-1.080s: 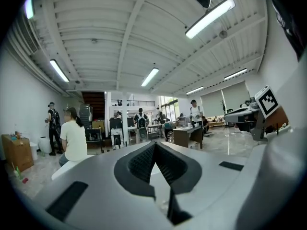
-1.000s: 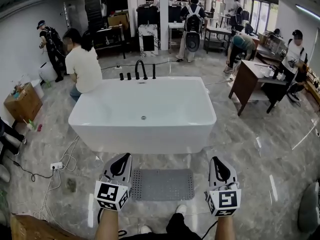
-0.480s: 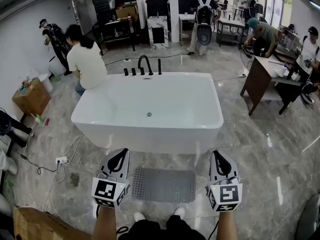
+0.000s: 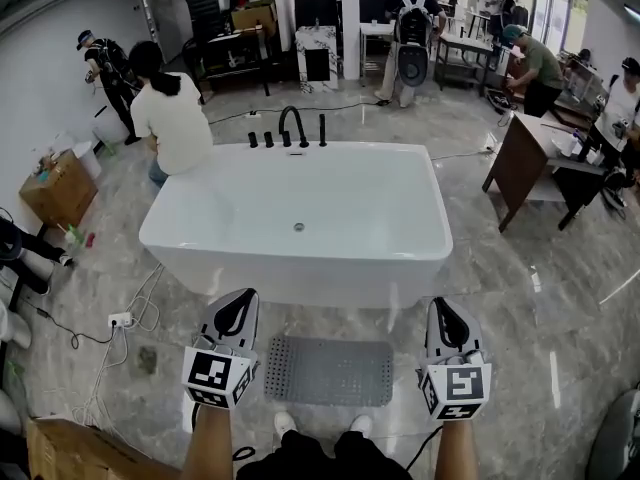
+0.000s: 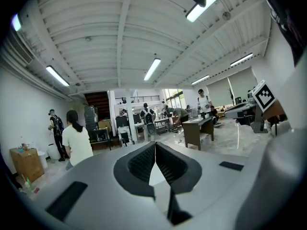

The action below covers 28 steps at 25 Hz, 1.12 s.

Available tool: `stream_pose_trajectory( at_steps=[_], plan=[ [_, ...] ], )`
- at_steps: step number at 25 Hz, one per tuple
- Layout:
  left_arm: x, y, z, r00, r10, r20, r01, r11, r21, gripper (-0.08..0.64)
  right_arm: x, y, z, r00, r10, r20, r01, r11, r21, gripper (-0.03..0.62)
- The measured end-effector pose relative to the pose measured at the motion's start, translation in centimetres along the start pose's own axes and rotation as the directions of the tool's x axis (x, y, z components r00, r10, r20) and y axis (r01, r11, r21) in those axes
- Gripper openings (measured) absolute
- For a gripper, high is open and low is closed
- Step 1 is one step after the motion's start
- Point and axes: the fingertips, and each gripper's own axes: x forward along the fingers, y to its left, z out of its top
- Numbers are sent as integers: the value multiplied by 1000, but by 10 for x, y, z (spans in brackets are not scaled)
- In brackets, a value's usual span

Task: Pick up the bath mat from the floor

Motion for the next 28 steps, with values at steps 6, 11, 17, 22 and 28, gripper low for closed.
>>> stream_pose_trajectory(
  at_steps=[6, 11, 17, 22, 28],
  plan=[
    [10, 20, -29, 999, -3, -46, 1, 999, -40, 8, 18, 11, -19, 998, -3, -67, 2, 1000, -13, 23],
    [21, 23, -74, 993, -20, -119, 14, 998, -54, 8, 33, 15, -54, 992, -5, -127, 4, 1000, -7, 23],
    [41, 18, -141, 983, -23, -184, 11, 998, -67, 8, 52, 21, -112, 985, 4, -173, -1, 1000, 17, 23],
    [58, 8, -213, 973, -29, -227, 14, 998, -69, 8, 71, 30, -182, 976, 24, -214, -20, 1000, 22, 23],
    [75, -2, -309, 963, -21, -270, 3, 998, -66, 8, 91, 44, -271, 968, 37, -249, -29, 999, 35, 23]
  ],
)
